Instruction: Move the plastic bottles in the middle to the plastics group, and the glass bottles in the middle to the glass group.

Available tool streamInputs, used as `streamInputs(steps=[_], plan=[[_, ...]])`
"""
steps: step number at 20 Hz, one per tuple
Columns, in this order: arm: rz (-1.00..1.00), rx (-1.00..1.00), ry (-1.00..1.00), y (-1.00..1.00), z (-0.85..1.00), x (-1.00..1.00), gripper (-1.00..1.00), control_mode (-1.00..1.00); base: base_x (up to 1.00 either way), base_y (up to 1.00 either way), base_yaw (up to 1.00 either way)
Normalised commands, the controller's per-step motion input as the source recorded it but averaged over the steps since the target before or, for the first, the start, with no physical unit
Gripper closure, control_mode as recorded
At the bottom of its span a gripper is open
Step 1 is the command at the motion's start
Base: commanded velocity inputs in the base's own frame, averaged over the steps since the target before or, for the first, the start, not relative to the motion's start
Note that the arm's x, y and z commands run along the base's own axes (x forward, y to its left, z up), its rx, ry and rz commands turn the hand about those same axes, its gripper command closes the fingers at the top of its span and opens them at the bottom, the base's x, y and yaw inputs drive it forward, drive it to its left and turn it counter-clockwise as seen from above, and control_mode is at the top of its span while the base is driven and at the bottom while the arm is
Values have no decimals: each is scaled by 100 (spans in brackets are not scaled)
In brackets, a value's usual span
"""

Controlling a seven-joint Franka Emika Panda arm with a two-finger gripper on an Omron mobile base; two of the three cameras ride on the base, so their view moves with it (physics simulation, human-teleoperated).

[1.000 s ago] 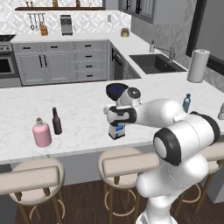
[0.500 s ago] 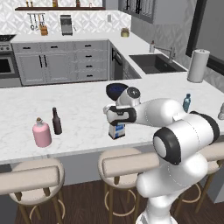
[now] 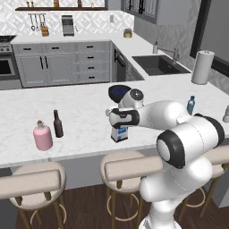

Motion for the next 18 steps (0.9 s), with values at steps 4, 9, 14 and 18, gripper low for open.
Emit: streamInputs(steps=[4, 9, 14, 18], plan=[[0, 0, 0, 0, 0, 0, 100, -100, 0, 0, 0], [0, 0, 0, 0, 0, 0, 100, -100, 0, 0, 0], [0, 0, 0, 0, 2, -10, 100, -100, 0, 0, 0], [1, 0, -4, 28, 30, -10, 100, -100, 0, 0, 0]])
